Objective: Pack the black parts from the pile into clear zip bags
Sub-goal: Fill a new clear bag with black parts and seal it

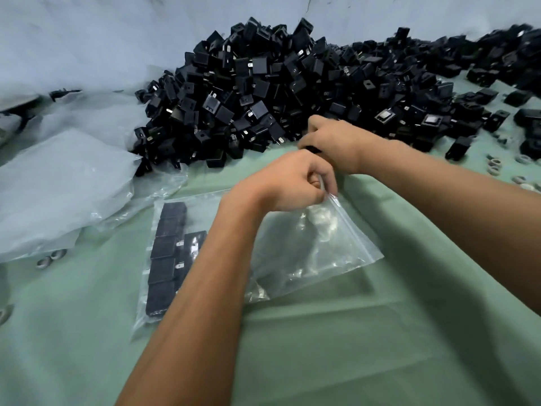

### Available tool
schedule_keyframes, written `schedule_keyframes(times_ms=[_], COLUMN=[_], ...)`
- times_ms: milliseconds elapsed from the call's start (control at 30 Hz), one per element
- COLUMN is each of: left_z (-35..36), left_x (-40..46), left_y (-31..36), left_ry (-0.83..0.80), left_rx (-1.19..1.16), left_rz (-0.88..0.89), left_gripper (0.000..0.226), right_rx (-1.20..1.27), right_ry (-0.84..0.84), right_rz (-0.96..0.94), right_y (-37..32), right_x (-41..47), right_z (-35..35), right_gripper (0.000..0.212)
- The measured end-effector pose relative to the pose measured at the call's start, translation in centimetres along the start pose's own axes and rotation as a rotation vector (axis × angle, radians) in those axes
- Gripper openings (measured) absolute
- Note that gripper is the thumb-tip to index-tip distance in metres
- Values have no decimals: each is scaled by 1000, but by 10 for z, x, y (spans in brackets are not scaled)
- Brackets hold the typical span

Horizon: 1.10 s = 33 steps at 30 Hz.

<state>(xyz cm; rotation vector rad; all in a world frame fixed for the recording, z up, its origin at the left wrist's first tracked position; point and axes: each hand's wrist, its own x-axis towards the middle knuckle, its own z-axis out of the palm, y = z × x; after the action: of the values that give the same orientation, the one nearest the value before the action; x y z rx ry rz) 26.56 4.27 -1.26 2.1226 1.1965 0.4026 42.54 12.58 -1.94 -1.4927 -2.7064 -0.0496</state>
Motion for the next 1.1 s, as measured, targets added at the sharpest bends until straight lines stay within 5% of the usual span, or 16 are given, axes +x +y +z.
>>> schedule_keyframes(times_ms=[133, 300, 667, 867, 1100], left_z=[-12, -23, -40, -53, -81], left_x=[-4, -12, -26, -36, -67], left_y=[-11, -13, 1, -4, -57], left_ry=[-13, -21, -42, -17, 475], left_rx=[22, -71, -252, -344, -401], left_rz=[-31, -23, 91, 132, -77], left_gripper=[20, 19, 17, 18, 9], right_rx=[505, 1201, 1007, 835, 641], right_ry=[215, -106, -243, -22, 1], right_rz=[166, 135, -188, -366, -517], right_y=[3, 3, -48, -62, -63], right_x=[-37, -90, -73, -66, -57], right_z=[-6, -14, 5, 10, 18], right_gripper=[36, 25, 28, 32, 29])
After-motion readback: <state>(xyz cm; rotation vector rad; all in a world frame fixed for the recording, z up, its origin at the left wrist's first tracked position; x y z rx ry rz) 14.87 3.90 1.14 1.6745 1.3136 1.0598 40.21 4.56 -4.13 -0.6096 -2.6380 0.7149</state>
